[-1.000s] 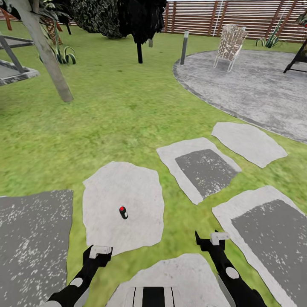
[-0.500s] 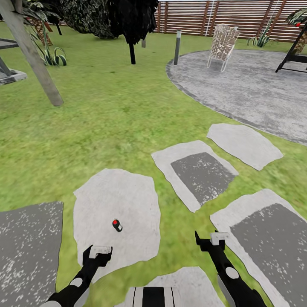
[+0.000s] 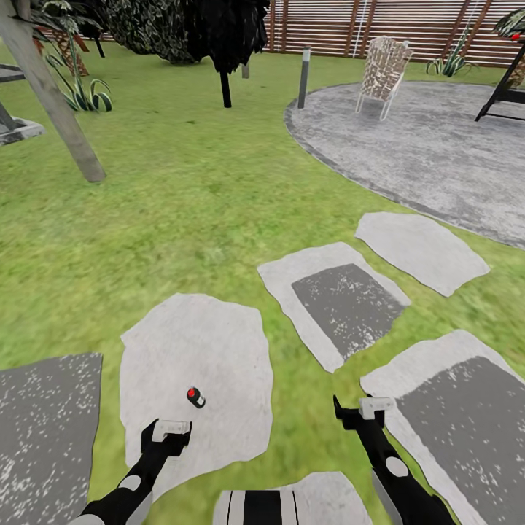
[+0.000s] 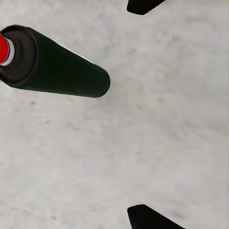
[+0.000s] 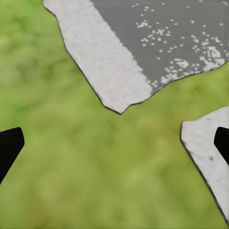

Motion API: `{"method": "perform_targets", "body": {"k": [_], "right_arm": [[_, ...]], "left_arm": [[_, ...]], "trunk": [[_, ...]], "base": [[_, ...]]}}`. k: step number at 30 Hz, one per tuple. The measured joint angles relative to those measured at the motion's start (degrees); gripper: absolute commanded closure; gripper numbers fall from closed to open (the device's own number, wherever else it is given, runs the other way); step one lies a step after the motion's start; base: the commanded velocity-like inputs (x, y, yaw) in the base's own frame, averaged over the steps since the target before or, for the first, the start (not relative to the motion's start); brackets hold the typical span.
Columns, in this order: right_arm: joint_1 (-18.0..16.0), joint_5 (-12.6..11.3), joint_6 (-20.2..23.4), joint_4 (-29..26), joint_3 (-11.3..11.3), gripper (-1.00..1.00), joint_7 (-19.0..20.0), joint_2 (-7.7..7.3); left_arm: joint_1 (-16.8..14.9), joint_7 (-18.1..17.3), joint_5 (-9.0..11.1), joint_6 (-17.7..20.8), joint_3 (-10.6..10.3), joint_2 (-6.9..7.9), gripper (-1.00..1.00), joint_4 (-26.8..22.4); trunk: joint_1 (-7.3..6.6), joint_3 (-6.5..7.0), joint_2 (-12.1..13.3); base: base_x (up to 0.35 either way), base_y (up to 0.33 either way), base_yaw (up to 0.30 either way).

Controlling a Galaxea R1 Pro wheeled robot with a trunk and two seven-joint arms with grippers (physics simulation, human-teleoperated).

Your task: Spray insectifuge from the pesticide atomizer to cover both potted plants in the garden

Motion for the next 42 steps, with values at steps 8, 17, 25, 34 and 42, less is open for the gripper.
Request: {"method": "perform_targets", "body": {"k": [8, 17, 25, 34, 42], "right_arm": [[0.0, 0.0, 0.0, 0.0, 0.0, -1.00, 0.0, -0.01], [0.0, 0.0, 0.0, 0.0, 0.0, -1.00, 0.0, -0.01], [0.0, 0.0, 0.0, 0.0, 0.0, -1.00, 0.0, 0.00], [0.0, 0.0, 0.0, 0.0, 0.0, -1.00, 0.0, 0.00], [0.0, 0.0, 0.0, -0.1, 0.0, -1.00, 0.0, 0.00]], "left_arm": [[0.0, 0.0, 0.0, 0.0, 0.0, 0.00, -1.00, 0.0], [0.0, 0.0, 0.0, 0.0, 0.0, 0.00, -1.00, 0.0], [0.0, 0.0, 0.0, 0.0, 0.0, 0.00, -1.00, 0.0], [0.0, 0.0, 0.0, -0.1, 0.0, 0.17, -1.00, 0.0], [0.0, 0.0, 0.0, -2.3, 0.1, 0.35, -1.00, 0.1]], "trunk": [[0.01, 0.00, 0.0], [-0.01, 0.00, 0.0], [0.01, 0.00, 0.0], [0.01, 0.00, 0.0], [0.09, -0.66, 0.0]], "base": [[0.016, -0.005, 0.000], [0.135, -0.114, 0.000], [0.024, -0.020, 0.000], [0.001, 0.000, -0.028], [0.000, 0.000, 0.000]]}}
